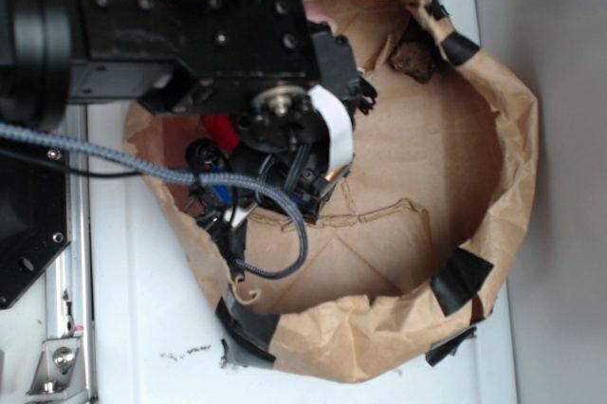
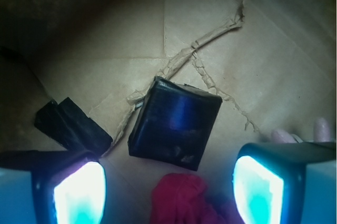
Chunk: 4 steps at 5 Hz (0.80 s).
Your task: Grab the black box.
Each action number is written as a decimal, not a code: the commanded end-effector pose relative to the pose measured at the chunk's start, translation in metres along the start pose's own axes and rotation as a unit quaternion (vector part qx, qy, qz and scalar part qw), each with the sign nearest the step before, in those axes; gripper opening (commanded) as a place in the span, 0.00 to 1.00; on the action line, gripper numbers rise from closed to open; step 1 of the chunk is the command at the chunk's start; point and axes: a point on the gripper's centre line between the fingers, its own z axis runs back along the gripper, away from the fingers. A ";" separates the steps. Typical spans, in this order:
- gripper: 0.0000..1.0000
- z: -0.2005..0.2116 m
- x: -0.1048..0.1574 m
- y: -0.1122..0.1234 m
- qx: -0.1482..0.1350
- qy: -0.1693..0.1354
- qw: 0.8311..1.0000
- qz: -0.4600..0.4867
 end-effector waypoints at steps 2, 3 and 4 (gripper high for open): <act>1.00 -0.003 0.012 0.022 0.043 -0.004 0.999 0.033; 1.00 -0.004 0.015 0.021 0.037 -0.008 0.998 0.048; 1.00 -0.012 0.014 0.020 0.019 -0.024 0.996 0.079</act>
